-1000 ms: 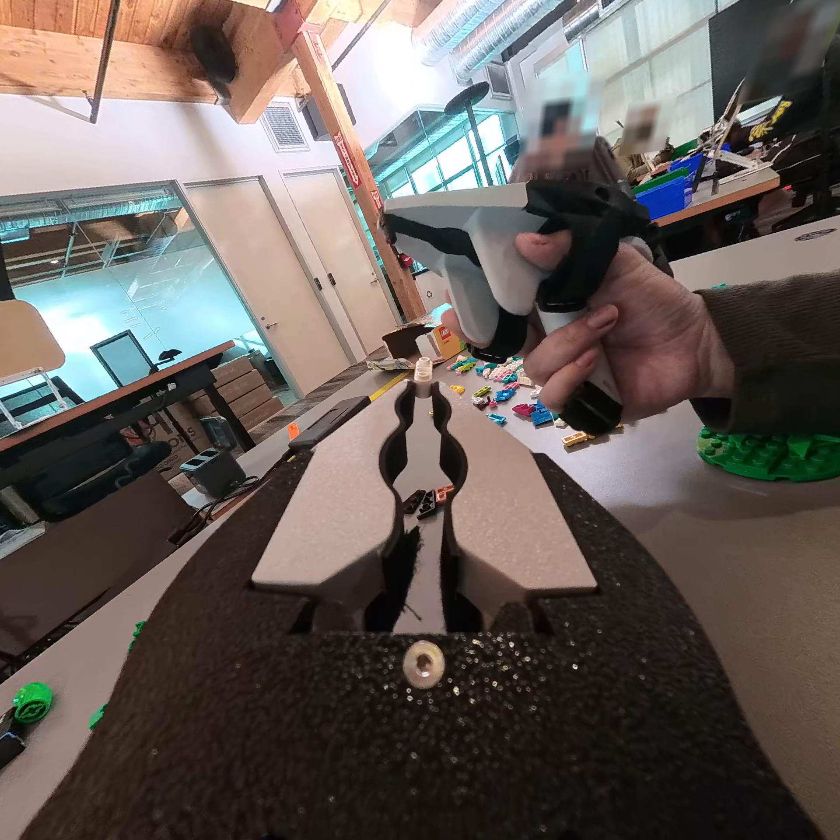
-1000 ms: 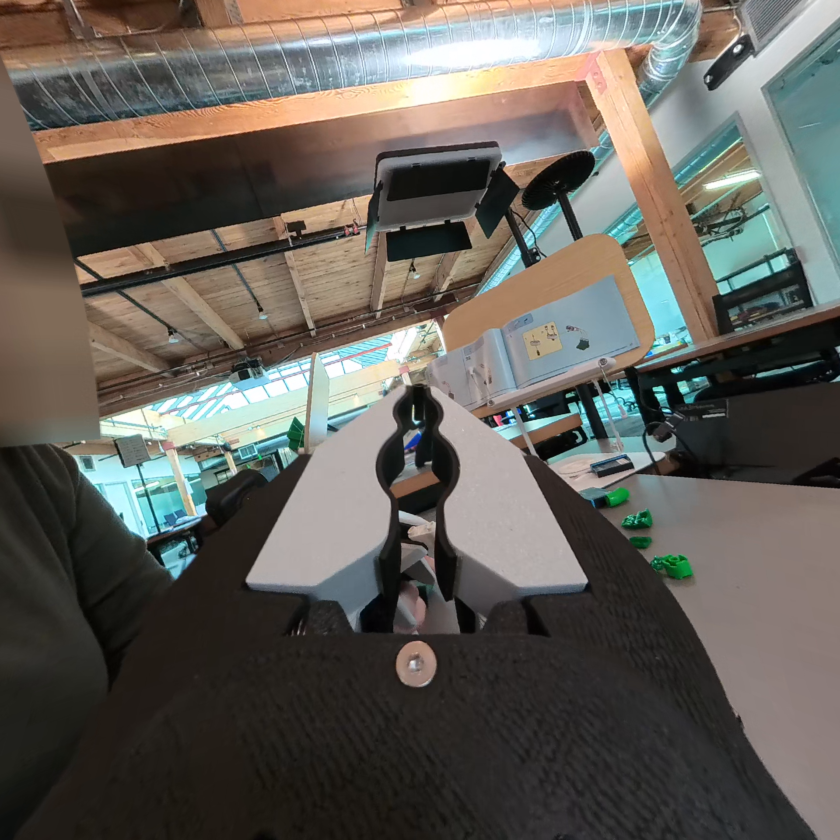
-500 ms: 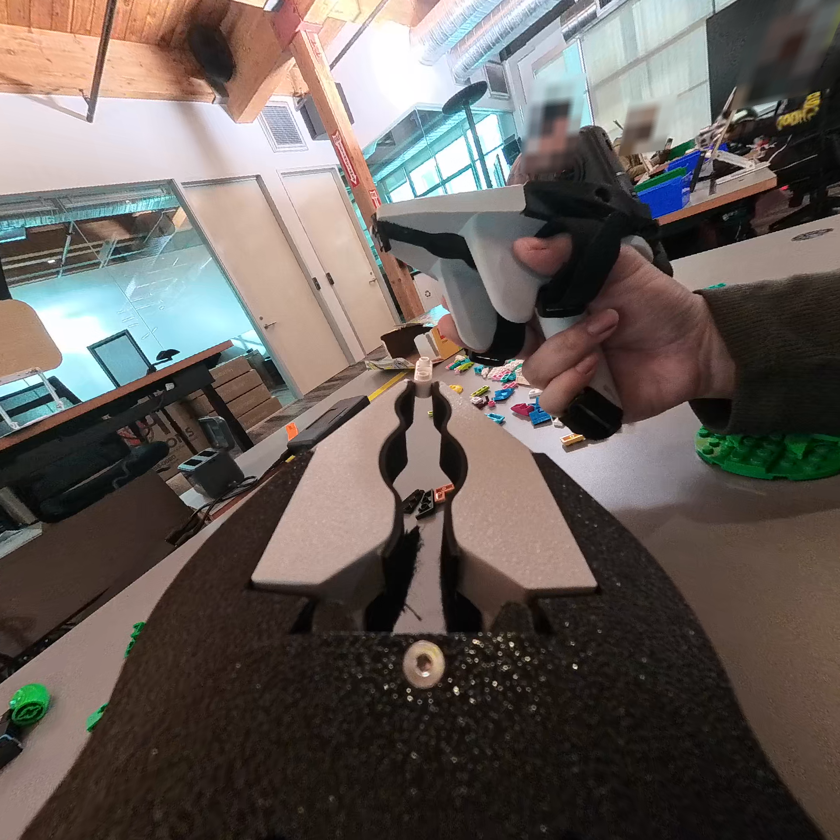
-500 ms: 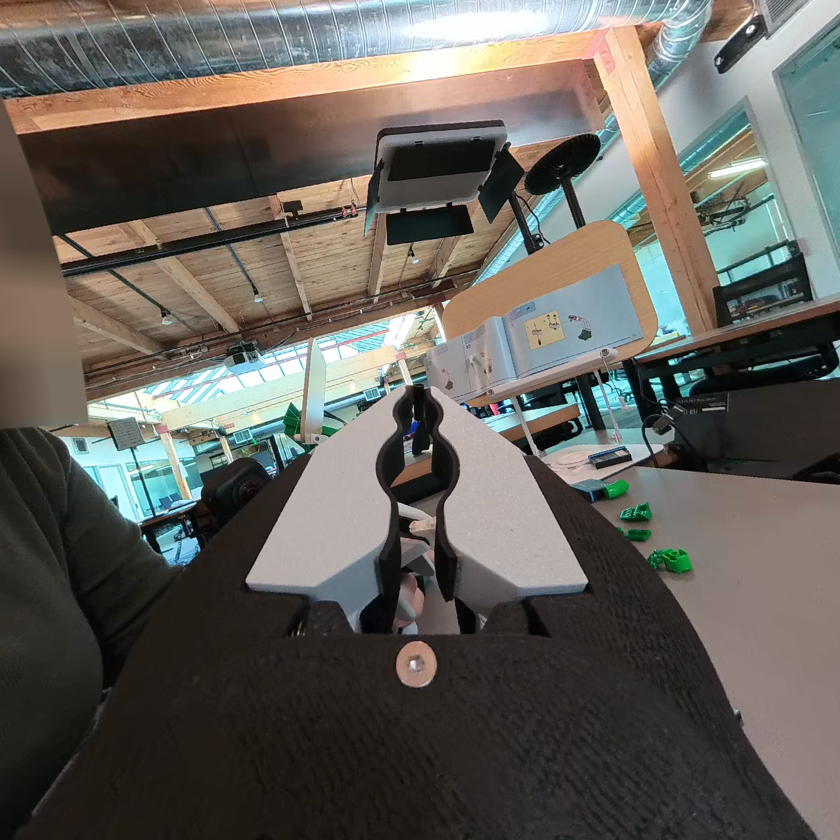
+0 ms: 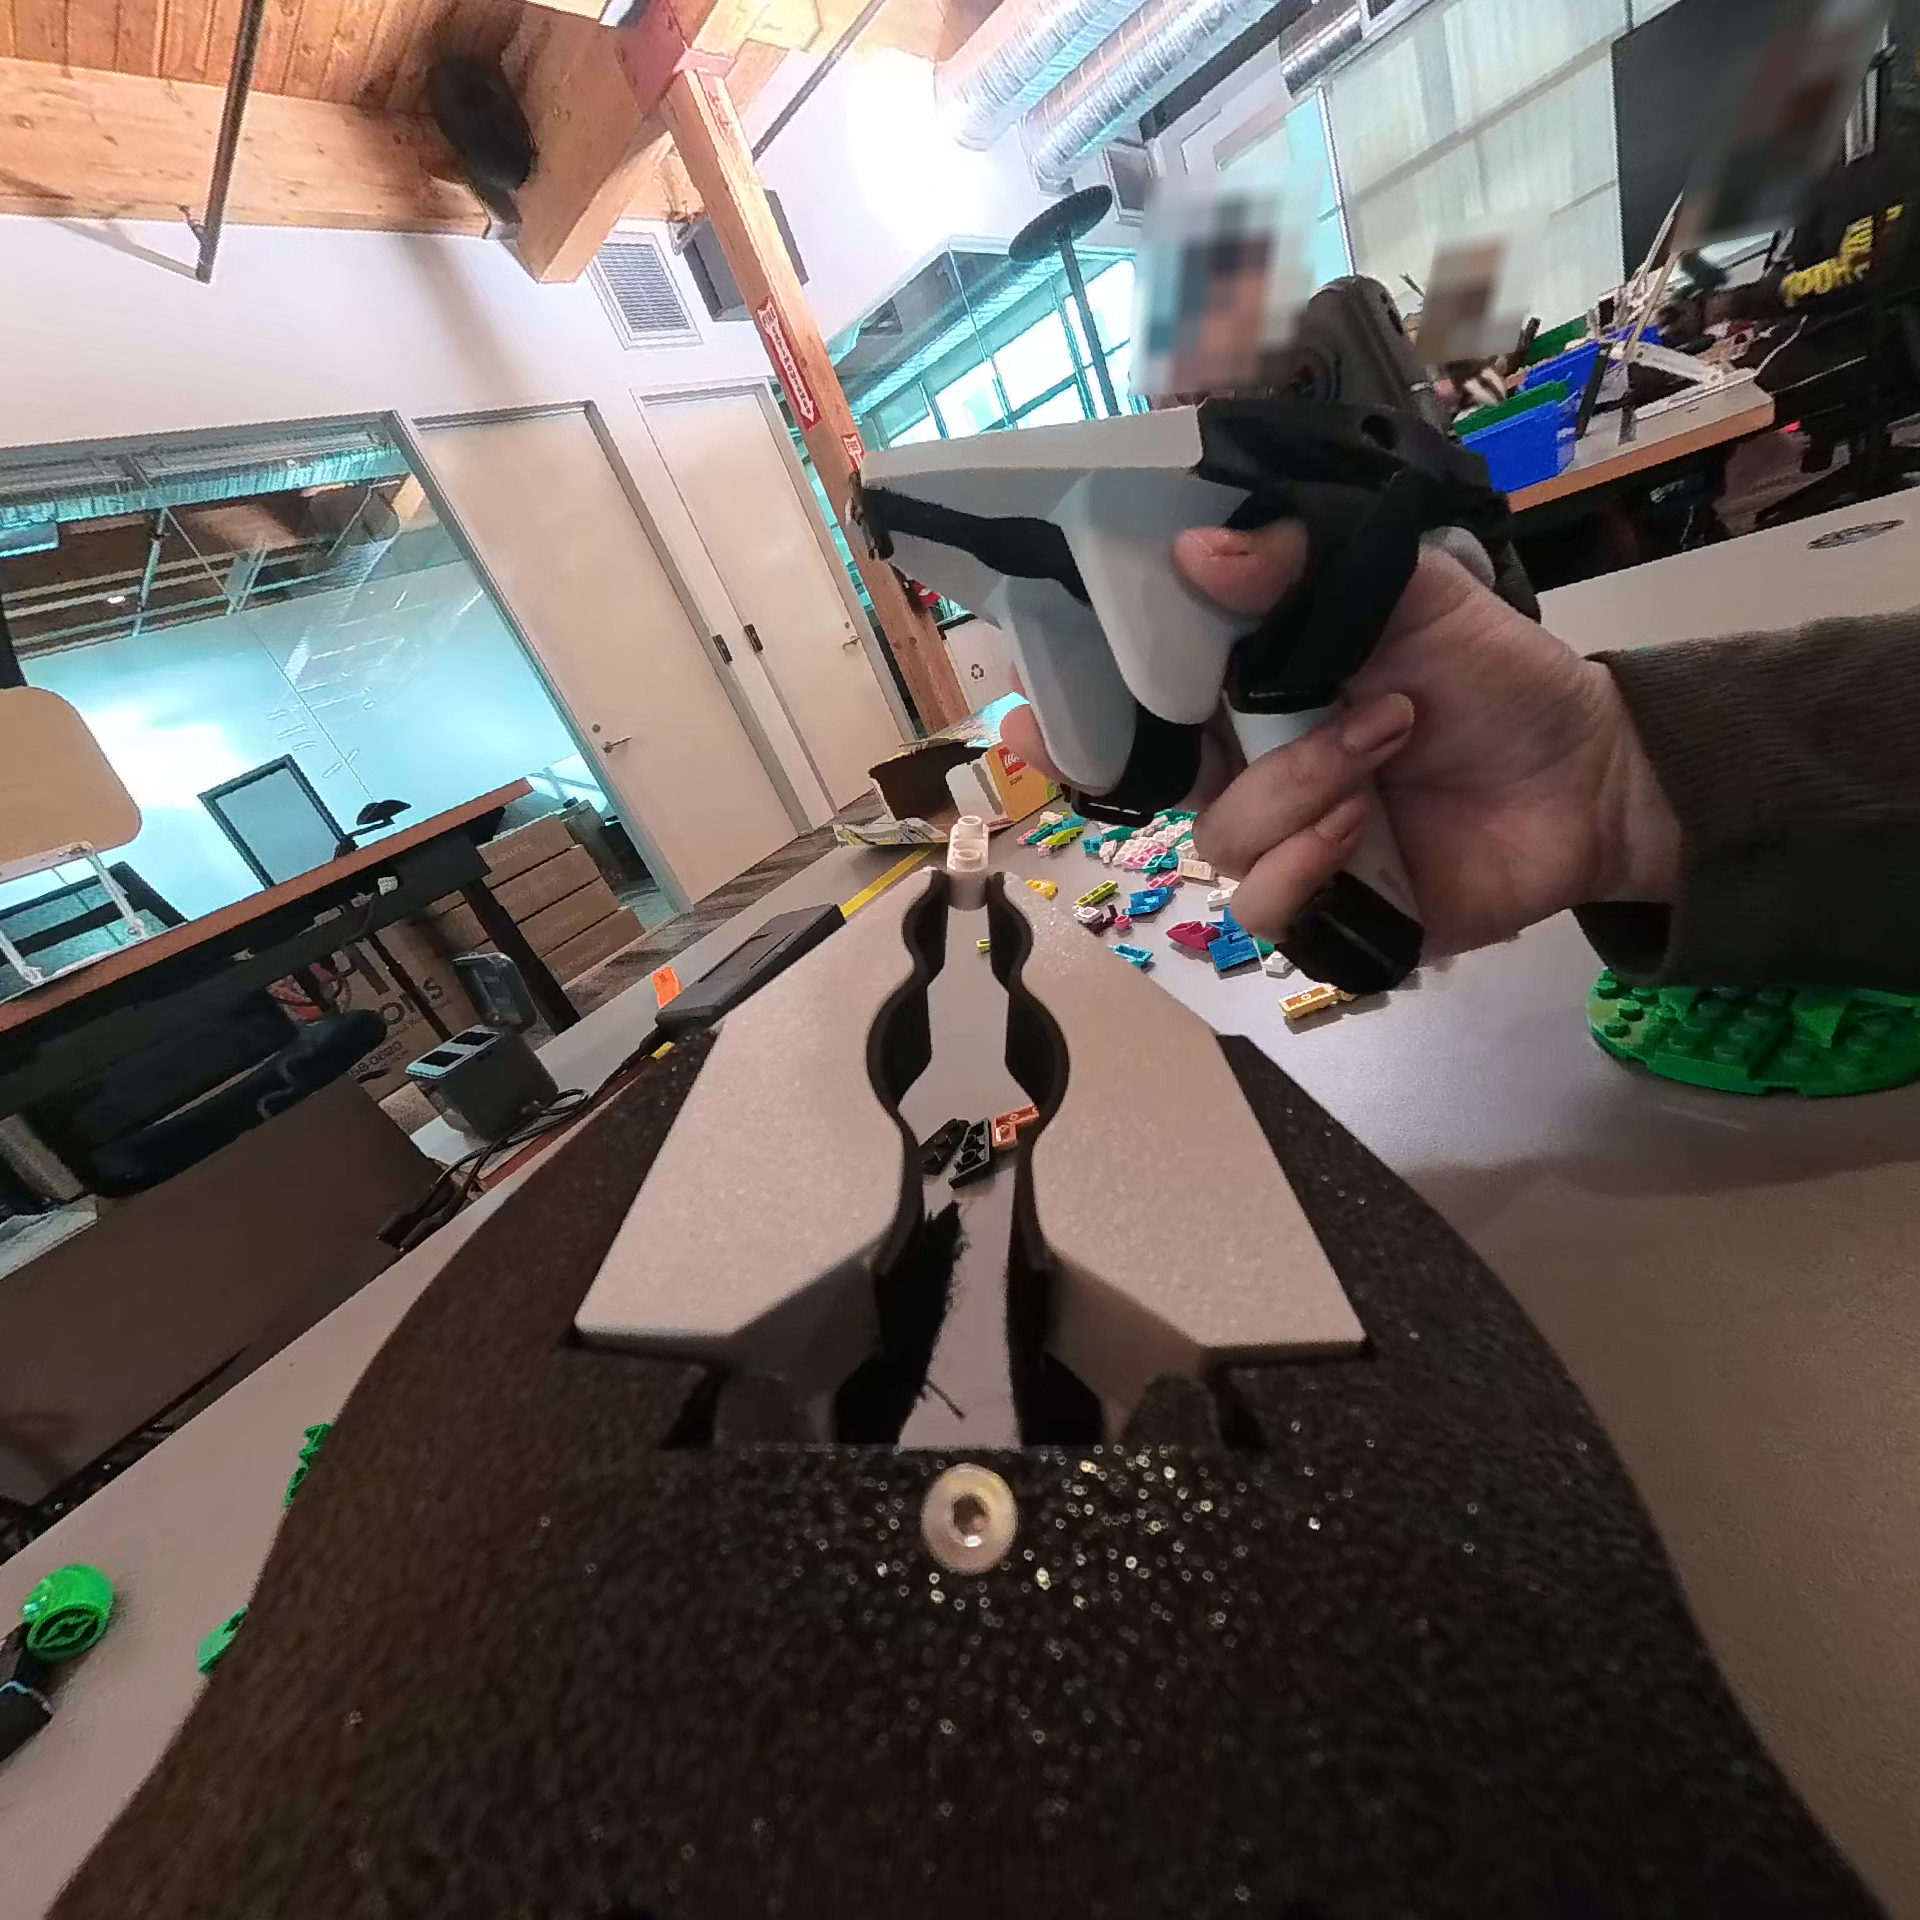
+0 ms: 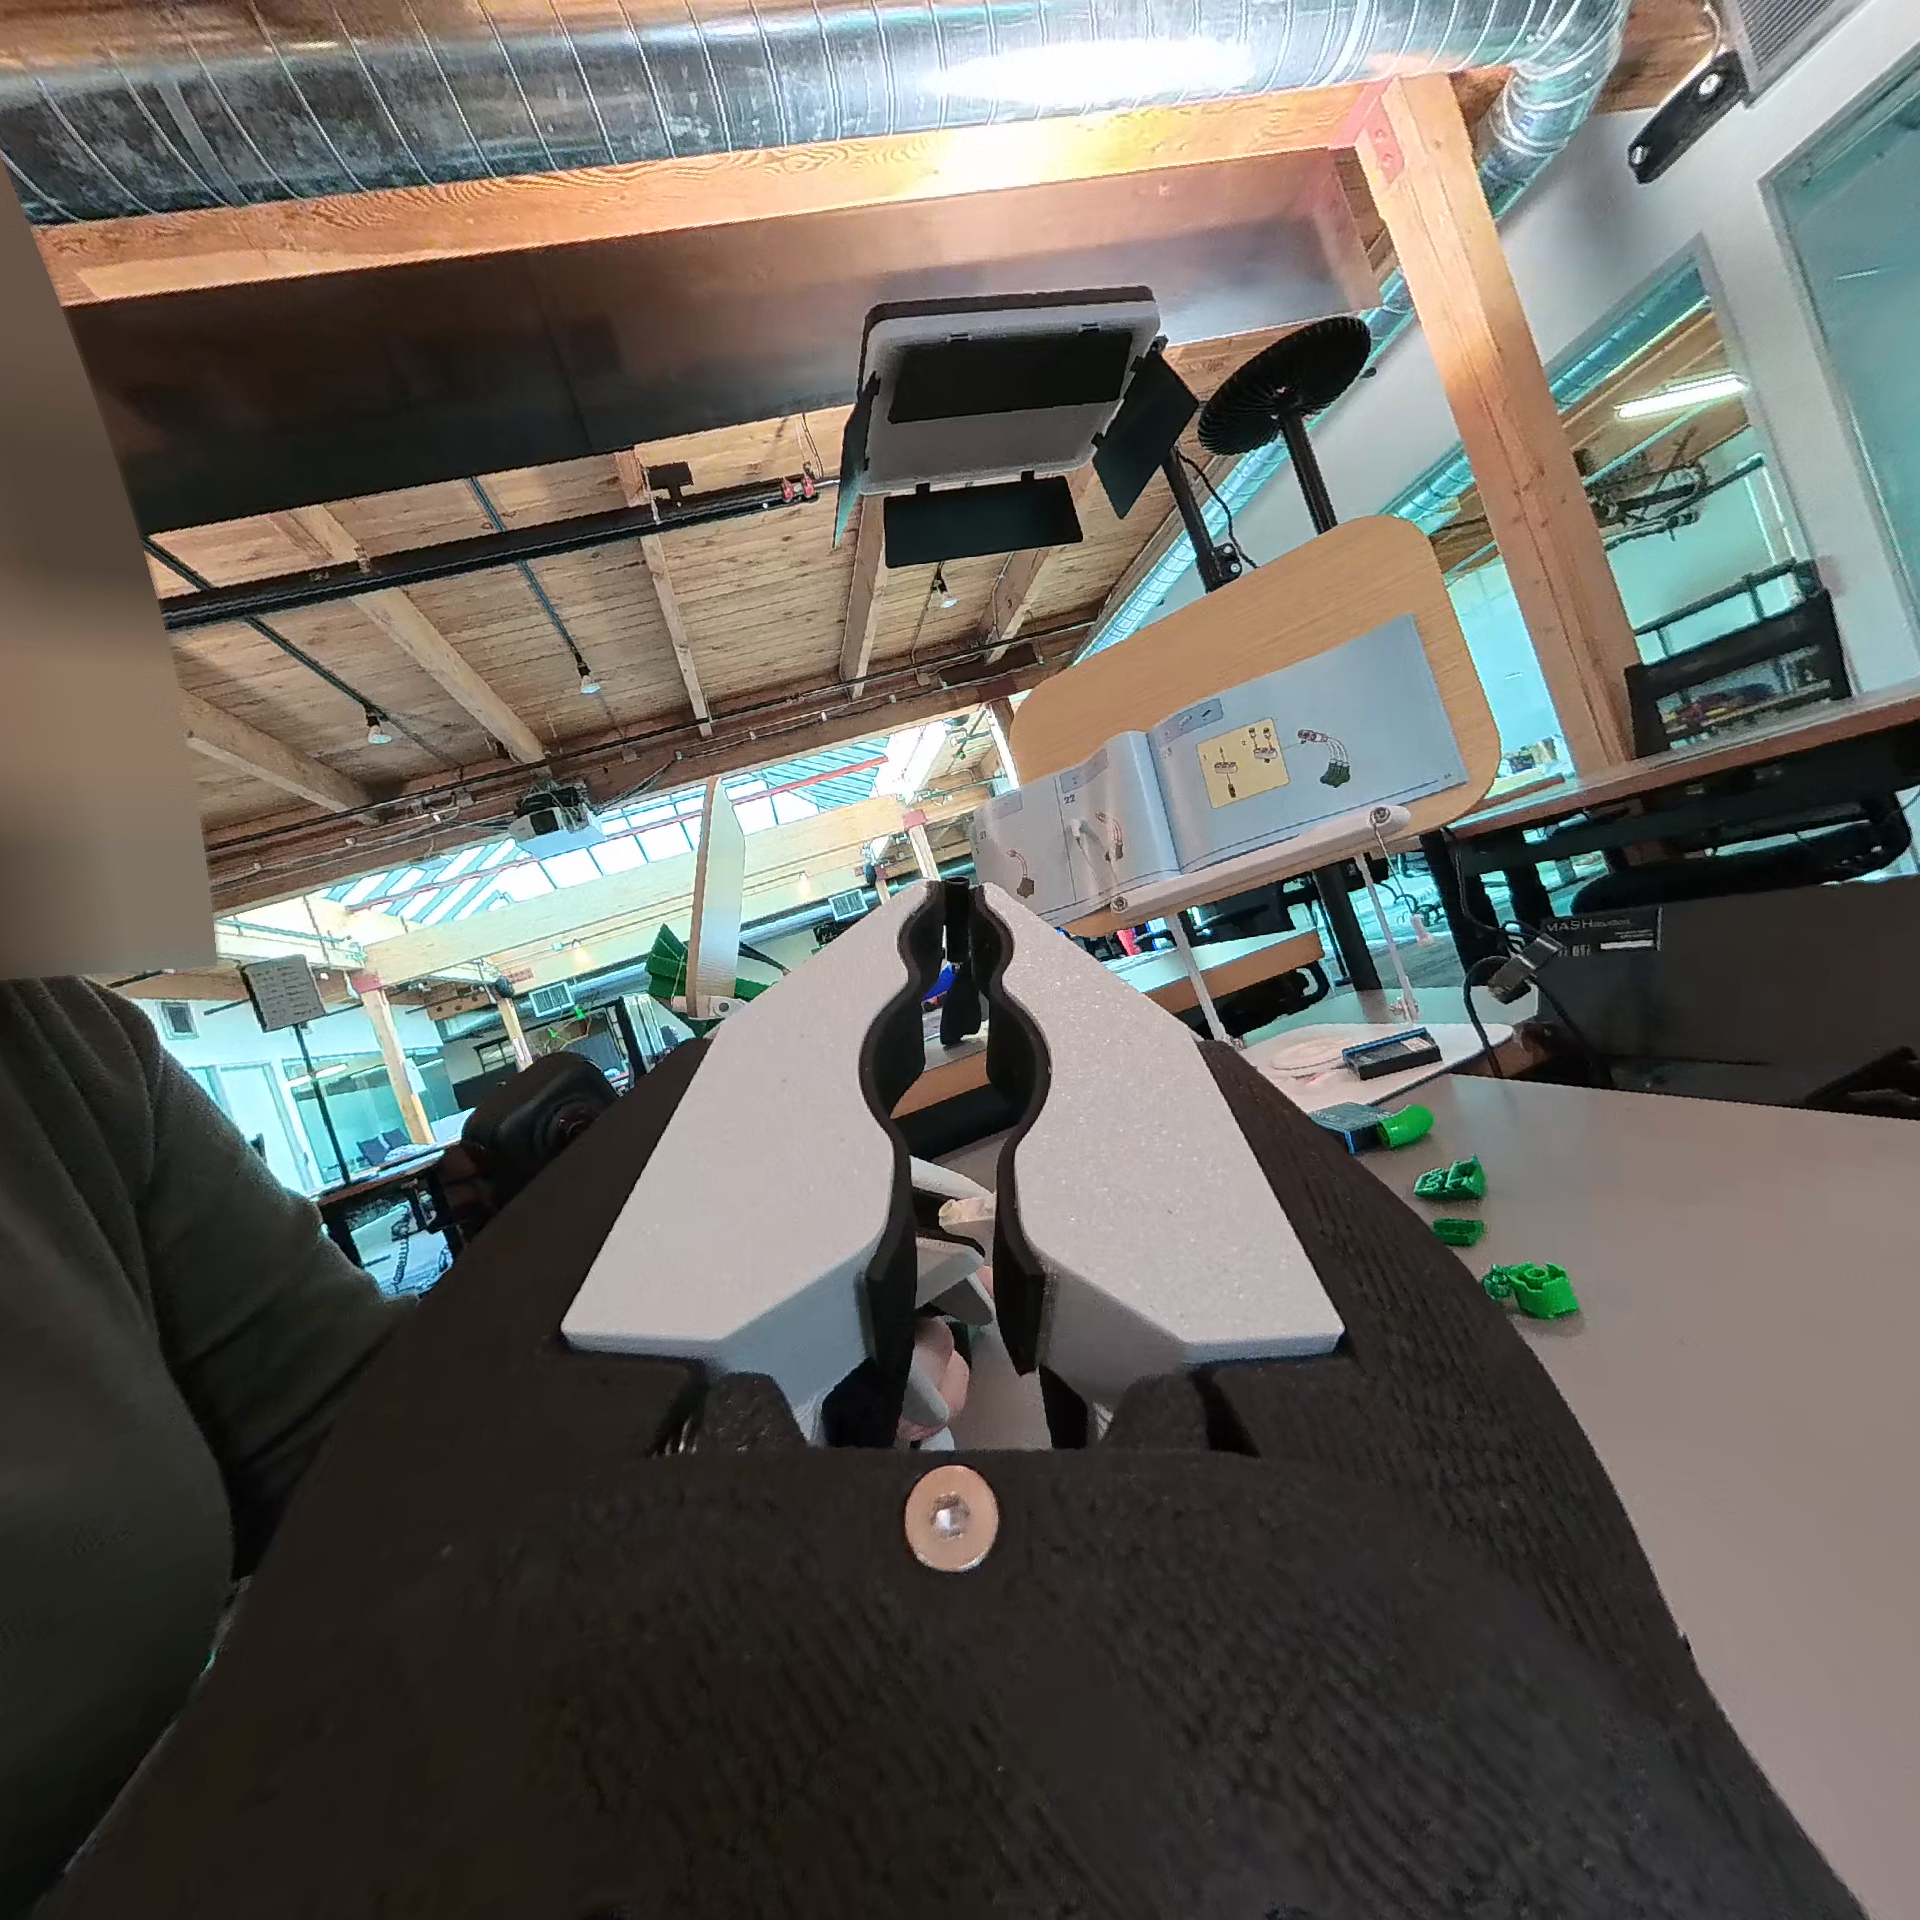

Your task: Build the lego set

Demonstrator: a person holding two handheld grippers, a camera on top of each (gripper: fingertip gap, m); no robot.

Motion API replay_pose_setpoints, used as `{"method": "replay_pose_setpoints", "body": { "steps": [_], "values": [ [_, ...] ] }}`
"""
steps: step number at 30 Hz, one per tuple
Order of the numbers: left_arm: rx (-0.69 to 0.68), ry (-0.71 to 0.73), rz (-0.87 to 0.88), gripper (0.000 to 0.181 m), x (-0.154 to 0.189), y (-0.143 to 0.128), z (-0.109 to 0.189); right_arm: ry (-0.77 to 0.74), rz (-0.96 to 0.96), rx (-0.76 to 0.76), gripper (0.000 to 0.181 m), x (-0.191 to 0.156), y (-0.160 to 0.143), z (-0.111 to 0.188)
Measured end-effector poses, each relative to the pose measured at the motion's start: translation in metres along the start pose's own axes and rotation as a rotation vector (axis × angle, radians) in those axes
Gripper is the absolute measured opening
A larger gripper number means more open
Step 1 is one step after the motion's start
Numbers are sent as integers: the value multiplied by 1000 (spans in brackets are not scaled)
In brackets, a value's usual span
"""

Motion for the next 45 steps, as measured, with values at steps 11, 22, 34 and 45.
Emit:
{"method": "replay_pose_setpoints", "body": {
  "steps": [11, 22, 34, 45],
  "values": [
    [0, 1, -2, 5, 0, 0, 0, 0, 4, -1, 3, -1, 2, 0],
    [79, 227, 163, 5, -42, 2, 24, -97, 276, -631, 3, 4, -27, 18],
    [347, -121, 559, 5, -33, 22, 22, -122, 727, -1618, 4, 9, -108, 86],
    [333, -124, 558, 5, -31, 22, 21, -166, 631, -1542, 15, 7, -111, 99]
  ]
}}
Point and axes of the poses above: each gripper's, where its closed fingertips meet, z back along the fingers, y out of its top, x = y × z across the jaws, the point moved 3 cm from there along z, back along the fingers, and after that the axes turned 10 degrees about -y, right-handed, at the moved point
